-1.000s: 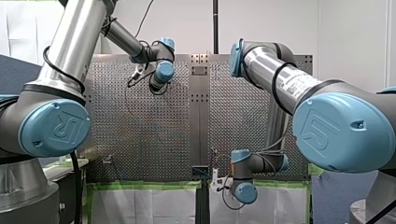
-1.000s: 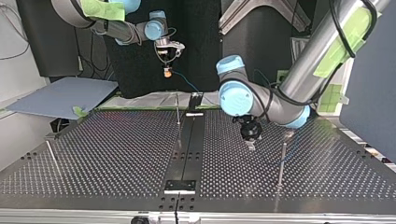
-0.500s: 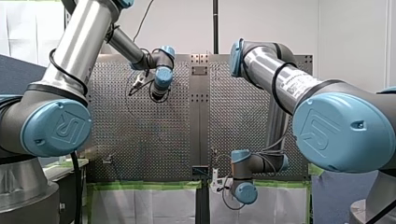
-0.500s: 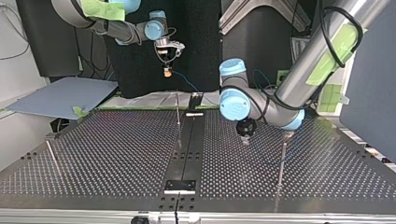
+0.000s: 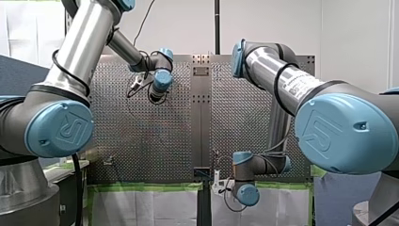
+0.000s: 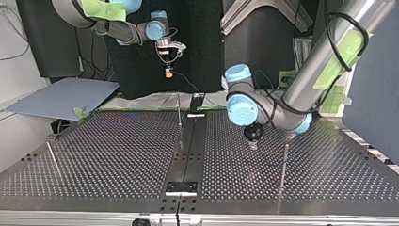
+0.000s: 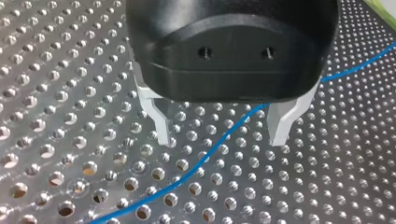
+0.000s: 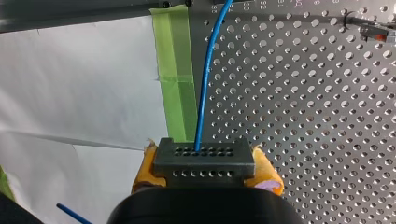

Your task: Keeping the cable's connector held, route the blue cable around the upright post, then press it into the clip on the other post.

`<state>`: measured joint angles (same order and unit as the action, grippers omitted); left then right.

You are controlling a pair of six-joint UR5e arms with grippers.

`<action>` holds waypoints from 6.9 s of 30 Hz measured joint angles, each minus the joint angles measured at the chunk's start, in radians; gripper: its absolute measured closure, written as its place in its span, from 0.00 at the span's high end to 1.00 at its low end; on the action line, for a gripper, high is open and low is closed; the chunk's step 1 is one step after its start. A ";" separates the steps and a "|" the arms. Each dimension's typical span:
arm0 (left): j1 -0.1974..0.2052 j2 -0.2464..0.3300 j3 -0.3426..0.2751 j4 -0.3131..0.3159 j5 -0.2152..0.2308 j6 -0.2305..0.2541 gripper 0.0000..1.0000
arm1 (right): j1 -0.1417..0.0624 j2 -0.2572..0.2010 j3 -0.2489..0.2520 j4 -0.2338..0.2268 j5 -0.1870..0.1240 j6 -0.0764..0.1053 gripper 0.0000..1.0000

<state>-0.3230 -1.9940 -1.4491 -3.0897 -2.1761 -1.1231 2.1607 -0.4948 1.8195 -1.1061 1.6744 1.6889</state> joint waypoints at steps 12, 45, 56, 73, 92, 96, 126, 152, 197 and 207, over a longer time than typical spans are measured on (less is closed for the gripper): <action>0.000 -0.027 0.047 -0.002 0.004 0.005 1.00 | 0.000 0.001 0.000 0.001 -0.013 0.000 0.00; -0.026 -0.173 0.048 0.014 -0.066 0.023 1.00 | 0.000 0.002 0.000 0.003 -0.011 -0.003 0.00; -0.036 -0.247 0.048 -0.003 -0.114 0.017 1.00 | 0.000 0.001 0.000 0.006 -0.012 -0.005 0.00; -0.044 -0.320 0.048 -0.015 -0.105 -0.005 1.00 | 0.001 0.001 0.000 0.008 -0.012 -0.008 0.00; -0.066 -0.391 0.048 -0.053 -0.008 -0.099 1.00 | 0.001 0.002 0.000 0.013 -0.012 -0.012 0.00; -0.072 -0.399 0.048 -0.053 -0.002 -0.110 1.00 | 0.001 0.002 0.001 0.014 -0.012 -0.012 0.00; -0.125 -0.468 0.048 -0.015 0.144 -0.229 1.00 | 0.011 0.001 0.001 0.003 -0.064 -0.023 0.00; -0.170 -0.535 0.048 -0.064 0.204 -0.229 1.00 | 0.017 0.001 0.001 -0.012 -0.129 -0.032 0.00; -0.217 -0.590 0.048 -0.054 0.439 -0.308 1.00 | 0.008 0.001 -0.003 -0.024 -0.137 -0.015 0.00; -0.231 -0.590 0.048 -0.043 0.471 -0.322 1.00 | 0.008 0.002 -0.006 -0.031 -0.143 0.014 0.00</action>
<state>-0.5539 -2.5836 -1.4009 -3.1328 -1.7050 -1.4455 2.1683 -0.4933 1.8137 -1.1367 1.5313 1.7030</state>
